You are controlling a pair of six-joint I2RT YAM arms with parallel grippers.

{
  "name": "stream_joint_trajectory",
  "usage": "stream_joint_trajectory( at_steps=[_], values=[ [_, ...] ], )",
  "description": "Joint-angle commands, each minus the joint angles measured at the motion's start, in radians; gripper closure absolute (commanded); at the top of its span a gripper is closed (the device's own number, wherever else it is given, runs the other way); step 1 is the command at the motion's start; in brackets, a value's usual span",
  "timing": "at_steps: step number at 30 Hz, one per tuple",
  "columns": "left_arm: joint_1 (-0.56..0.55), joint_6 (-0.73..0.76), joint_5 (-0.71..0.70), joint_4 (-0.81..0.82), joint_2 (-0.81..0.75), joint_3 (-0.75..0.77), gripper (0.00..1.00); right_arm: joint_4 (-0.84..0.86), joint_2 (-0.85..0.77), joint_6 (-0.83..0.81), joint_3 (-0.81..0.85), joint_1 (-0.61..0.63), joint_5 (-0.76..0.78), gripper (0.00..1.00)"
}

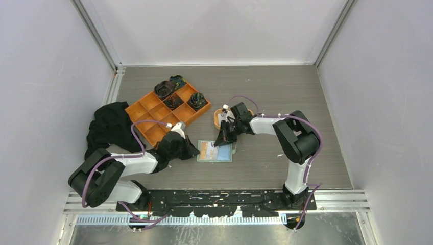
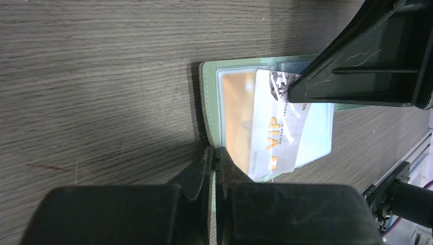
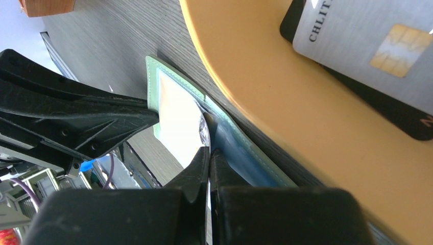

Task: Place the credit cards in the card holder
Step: Insert the credit card into the card holder.

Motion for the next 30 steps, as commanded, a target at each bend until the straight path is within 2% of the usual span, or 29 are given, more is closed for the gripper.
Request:
stream_joint_trajectory(
  at_steps=[1, 5, 8, 16, 18, 21, 25, 30],
  values=[
    [-0.010, 0.001, 0.061, 0.019, 0.033, 0.021, 1.00, -0.023, 0.030, 0.002, 0.028, 0.026, 0.060, 0.95],
    [-0.010, -0.003, 0.072, 0.027, 0.040, 0.029, 0.98, -0.018, 0.041, -0.008, 0.039, 0.030, 0.048, 0.90],
    [-0.011, -0.004, 0.032, 0.000, 0.002, 0.024, 0.92, -0.020, 0.044, -0.019, 0.043, 0.029, 0.048, 0.90],
    [-0.009, 0.112, -0.151, -0.331, -0.329, 0.052, 0.46, -0.037, 0.053, -0.049, 0.052, 0.028, 0.053, 0.88],
    [-0.007, 0.130, -0.163, -0.369, -0.422, 0.043, 0.34, -0.041, 0.056, -0.056, 0.056, 0.028, 0.053, 0.87],
    [-0.005, 0.108, -0.146, -0.334, -0.553, -0.012, 0.21, -0.045, 0.058, -0.064, 0.058, 0.026, 0.053, 0.87],
    [-0.005, 0.052, -0.023, -0.226, -0.656, -0.075, 0.20, -0.048, 0.056, -0.074, 0.061, 0.025, 0.050, 0.86],
    [-0.004, -0.010, 0.099, -0.174, -0.639, -0.054, 0.28, -0.050, 0.062, -0.076, 0.061, 0.025, 0.047, 0.86]
  ],
)
